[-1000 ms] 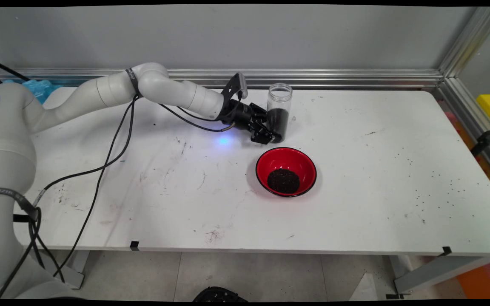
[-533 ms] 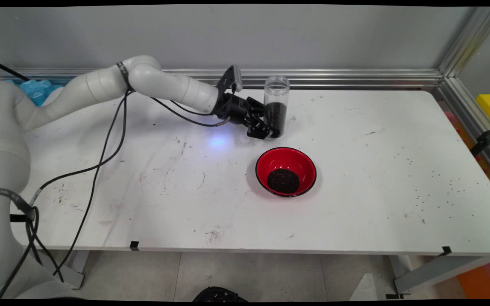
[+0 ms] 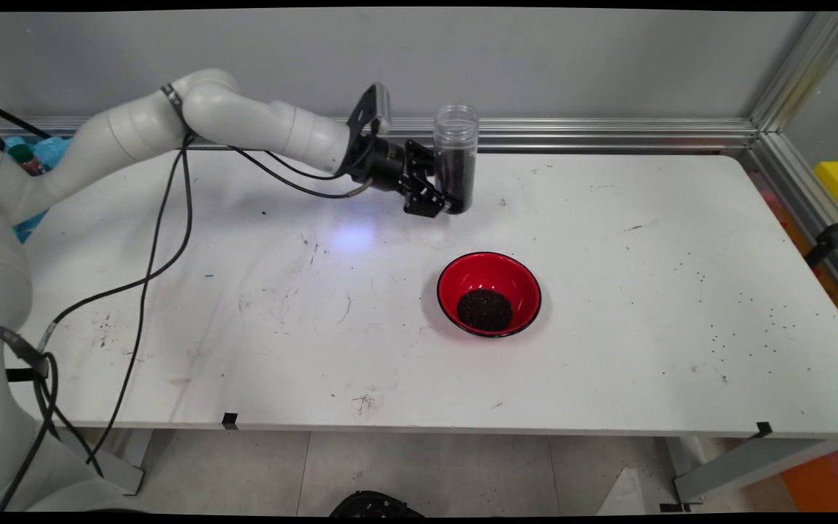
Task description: Pour the black seasoning powder in the red bowl
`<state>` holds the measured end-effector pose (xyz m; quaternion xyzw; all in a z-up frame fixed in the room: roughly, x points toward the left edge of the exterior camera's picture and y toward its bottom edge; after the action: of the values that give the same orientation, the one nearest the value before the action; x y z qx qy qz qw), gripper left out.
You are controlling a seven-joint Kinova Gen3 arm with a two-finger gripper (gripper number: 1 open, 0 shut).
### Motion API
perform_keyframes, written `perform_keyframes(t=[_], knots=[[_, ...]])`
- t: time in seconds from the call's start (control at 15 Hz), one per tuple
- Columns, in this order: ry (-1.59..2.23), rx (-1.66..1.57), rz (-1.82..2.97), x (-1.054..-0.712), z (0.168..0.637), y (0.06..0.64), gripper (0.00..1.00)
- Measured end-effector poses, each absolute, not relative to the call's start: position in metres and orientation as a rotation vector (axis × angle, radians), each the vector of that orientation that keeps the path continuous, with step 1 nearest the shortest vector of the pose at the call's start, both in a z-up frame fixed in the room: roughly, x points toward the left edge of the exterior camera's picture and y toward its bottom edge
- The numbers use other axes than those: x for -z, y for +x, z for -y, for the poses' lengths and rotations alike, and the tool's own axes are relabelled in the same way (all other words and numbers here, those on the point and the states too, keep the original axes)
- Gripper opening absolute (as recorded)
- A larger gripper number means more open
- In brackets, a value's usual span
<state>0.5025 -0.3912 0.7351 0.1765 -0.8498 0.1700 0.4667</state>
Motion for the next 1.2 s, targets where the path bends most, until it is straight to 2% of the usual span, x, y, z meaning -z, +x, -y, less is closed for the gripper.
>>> perform_keyframes(t=[0.53, 1.2], knots=[[0.176, -0.595, 2.162, -0.757, 0.383, 0.52, 0.0], [-0.224, -0.802, 2.225, -0.758, 0.384, 0.501, 0.0]])
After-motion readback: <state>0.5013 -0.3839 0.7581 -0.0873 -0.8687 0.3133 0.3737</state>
